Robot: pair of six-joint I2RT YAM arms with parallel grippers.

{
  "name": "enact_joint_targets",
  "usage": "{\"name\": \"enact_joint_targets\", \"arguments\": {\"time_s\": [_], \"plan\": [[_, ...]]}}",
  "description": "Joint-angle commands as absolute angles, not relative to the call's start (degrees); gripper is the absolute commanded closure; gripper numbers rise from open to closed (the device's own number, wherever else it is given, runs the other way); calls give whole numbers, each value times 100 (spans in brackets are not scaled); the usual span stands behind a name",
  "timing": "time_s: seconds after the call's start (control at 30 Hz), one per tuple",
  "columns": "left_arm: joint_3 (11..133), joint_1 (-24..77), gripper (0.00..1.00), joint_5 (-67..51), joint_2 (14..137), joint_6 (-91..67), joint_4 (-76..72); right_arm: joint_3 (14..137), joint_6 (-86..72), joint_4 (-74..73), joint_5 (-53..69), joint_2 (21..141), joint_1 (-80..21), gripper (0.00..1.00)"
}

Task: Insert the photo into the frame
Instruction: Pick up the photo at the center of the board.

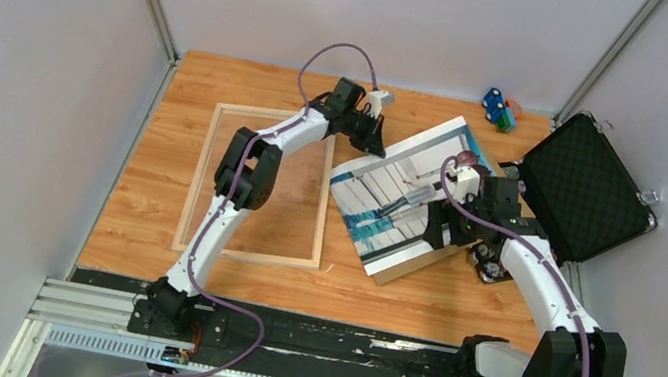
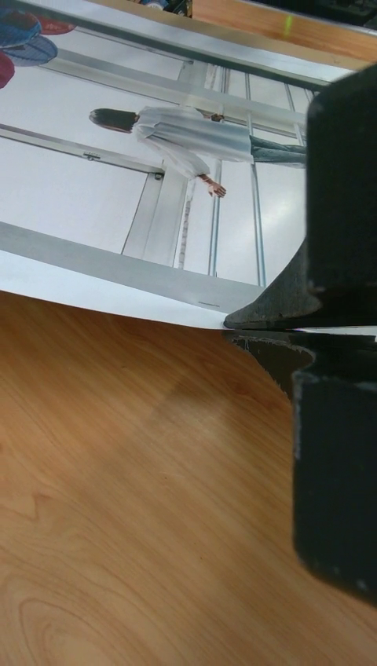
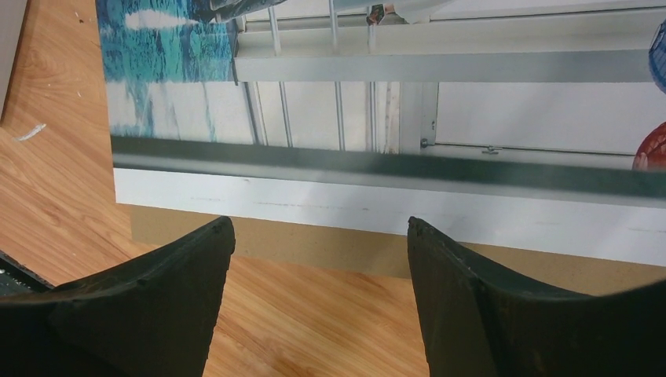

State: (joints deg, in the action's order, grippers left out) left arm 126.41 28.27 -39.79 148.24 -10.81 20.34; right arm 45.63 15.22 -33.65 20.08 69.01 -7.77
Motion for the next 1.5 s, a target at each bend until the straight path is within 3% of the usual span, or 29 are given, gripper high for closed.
{"name": "enact_joint_targets", "arguments": {"time_s": [0.0,0.67,1.47], "plan": [[12994,2808,100,-3845,14842,-1290,1742,4595,1486,-3293,2059,6677,-714,21],[13395,2781,100,-4149,14741,-2753,1154,5280,1254,-3521,2048,6647,-586,21],[12032,2203,100,-3127,12033,-811,4081,6915,63,-3092,2931,7896,-550,21]]}}
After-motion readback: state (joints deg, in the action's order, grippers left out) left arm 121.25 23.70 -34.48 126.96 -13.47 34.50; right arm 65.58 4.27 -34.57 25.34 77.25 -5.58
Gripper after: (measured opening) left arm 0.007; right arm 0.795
